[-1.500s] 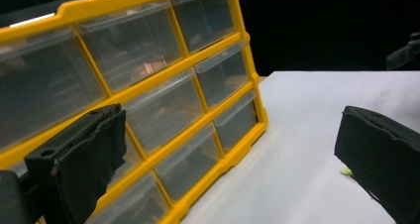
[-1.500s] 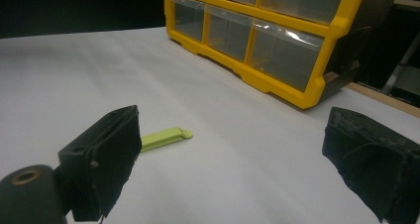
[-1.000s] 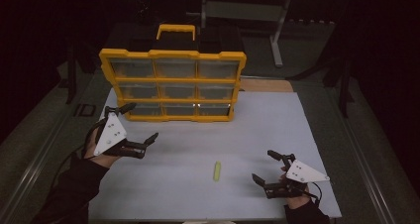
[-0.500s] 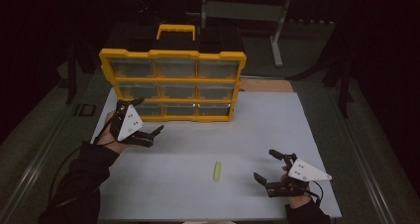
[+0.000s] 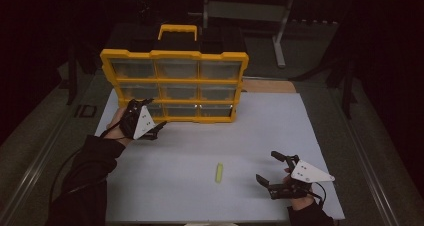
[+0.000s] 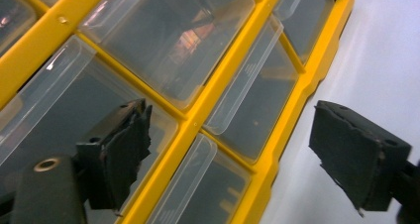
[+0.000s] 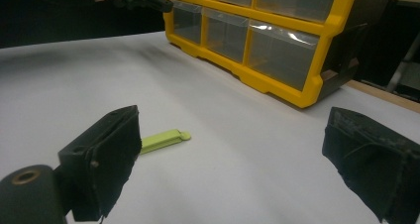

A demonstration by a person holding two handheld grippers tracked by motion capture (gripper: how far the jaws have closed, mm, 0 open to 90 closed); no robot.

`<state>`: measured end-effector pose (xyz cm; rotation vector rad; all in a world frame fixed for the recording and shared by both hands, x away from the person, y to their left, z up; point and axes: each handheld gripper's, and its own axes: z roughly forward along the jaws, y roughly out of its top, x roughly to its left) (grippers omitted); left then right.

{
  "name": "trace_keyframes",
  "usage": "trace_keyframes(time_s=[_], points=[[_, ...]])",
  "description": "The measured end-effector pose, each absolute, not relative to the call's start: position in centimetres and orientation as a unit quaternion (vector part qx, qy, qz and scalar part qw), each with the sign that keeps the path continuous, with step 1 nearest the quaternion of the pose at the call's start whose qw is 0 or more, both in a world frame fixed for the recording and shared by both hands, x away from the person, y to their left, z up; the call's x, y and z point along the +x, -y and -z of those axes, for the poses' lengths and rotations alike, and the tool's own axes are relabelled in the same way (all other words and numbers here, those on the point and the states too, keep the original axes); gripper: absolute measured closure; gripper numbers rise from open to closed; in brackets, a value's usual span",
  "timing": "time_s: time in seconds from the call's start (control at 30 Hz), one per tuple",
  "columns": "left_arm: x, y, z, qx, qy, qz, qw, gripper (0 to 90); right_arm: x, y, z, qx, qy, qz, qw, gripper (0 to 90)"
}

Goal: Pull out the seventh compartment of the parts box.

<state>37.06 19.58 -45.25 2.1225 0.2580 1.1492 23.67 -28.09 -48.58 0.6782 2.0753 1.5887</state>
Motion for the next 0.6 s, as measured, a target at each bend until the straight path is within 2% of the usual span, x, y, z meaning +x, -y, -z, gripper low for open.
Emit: trace_keyframes(time_s=[0.13,0.23,0.37,0.6], points=[[37.4,-19.7,45.5,0.815,-0.083,-0.462,0.340,30.0,23.7,28.1,48.6,0.246,-0.750,-0.574,0.218,8.1],[37.8,-19.6,45.8,0.816,-0.064,-0.475,0.323,34.1,23.8,28.1,48.7,0.248,-0.750,-0.574,0.217,8.1],[38.3,-19.4,46.3,0.824,-0.035,-0.485,0.292,36.5,23.8,28.2,48.7,0.248,-0.750,-0.574,0.217,8.1],[39.0,-19.4,46.9,0.828,-0.014,-0.487,0.278,40.8,23.9,28.2,48.8,0.251,-0.750,-0.574,0.215,8.1]])
